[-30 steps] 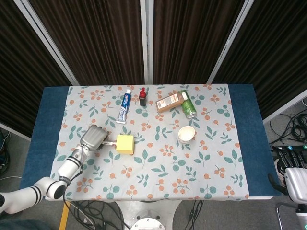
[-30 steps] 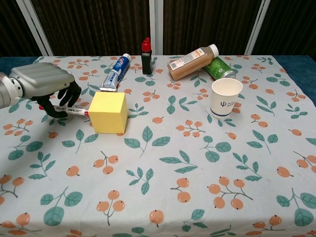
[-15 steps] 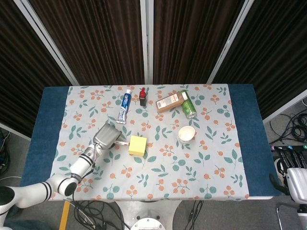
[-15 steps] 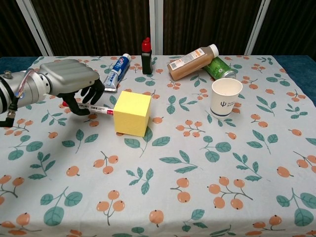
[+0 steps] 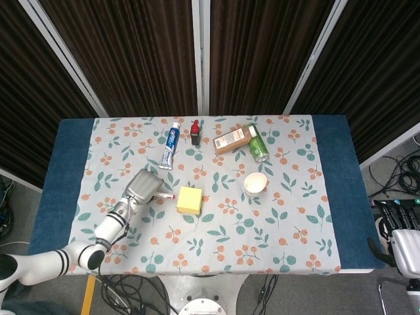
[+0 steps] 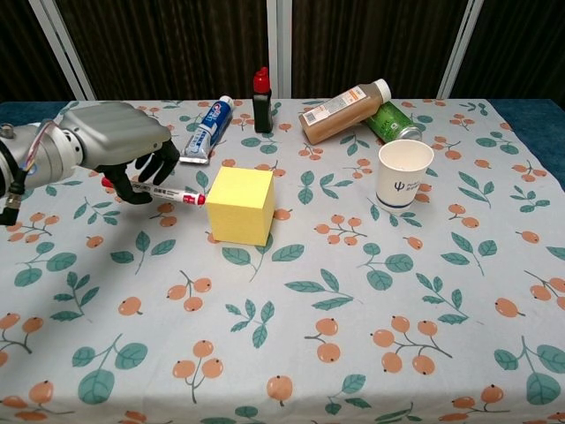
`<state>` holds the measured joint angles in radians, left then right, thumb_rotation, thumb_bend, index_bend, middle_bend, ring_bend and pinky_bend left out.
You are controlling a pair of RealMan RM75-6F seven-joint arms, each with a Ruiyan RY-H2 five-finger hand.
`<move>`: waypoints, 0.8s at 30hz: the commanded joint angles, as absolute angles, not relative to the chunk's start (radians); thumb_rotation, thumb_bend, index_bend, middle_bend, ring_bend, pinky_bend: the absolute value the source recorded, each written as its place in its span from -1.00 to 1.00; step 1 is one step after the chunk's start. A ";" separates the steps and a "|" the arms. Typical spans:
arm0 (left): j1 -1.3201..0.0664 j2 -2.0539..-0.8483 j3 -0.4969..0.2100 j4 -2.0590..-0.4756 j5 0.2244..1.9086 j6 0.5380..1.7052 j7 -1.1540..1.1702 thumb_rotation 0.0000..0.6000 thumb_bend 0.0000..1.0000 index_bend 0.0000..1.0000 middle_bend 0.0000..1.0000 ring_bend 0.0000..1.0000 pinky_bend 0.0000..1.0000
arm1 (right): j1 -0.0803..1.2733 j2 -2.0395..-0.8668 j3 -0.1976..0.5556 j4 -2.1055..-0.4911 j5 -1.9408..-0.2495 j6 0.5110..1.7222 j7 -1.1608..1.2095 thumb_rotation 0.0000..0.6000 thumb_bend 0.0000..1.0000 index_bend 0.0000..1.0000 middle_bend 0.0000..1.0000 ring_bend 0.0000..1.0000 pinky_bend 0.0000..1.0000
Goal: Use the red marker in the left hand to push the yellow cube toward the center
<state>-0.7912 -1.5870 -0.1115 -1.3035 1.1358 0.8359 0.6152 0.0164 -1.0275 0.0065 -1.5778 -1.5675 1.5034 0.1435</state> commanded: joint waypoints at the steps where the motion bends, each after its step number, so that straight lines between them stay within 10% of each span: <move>1: -0.786 -1.571 -0.099 -1.327 1.127 0.854 0.643 1.00 -0.10 0.47 0.46 0.05 0.12 | 0.017 -1.029 0.006 -1.576 -1.570 1.504 0.145 1.00 -0.46 -0.93 -0.76 -1.00 -1.00; 24: -0.909 -1.710 -0.118 -1.286 1.051 0.804 0.721 1.00 -0.10 0.47 0.46 0.05 0.12 | 0.012 -1.020 0.006 -1.581 -1.561 1.503 0.142 1.00 -0.46 -0.93 -0.75 -1.00 -1.00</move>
<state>-0.9050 -1.7063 -0.1179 -1.2898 1.0535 0.8052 0.7170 0.0122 -1.0202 0.0055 -1.5808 -1.5604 1.5027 0.1415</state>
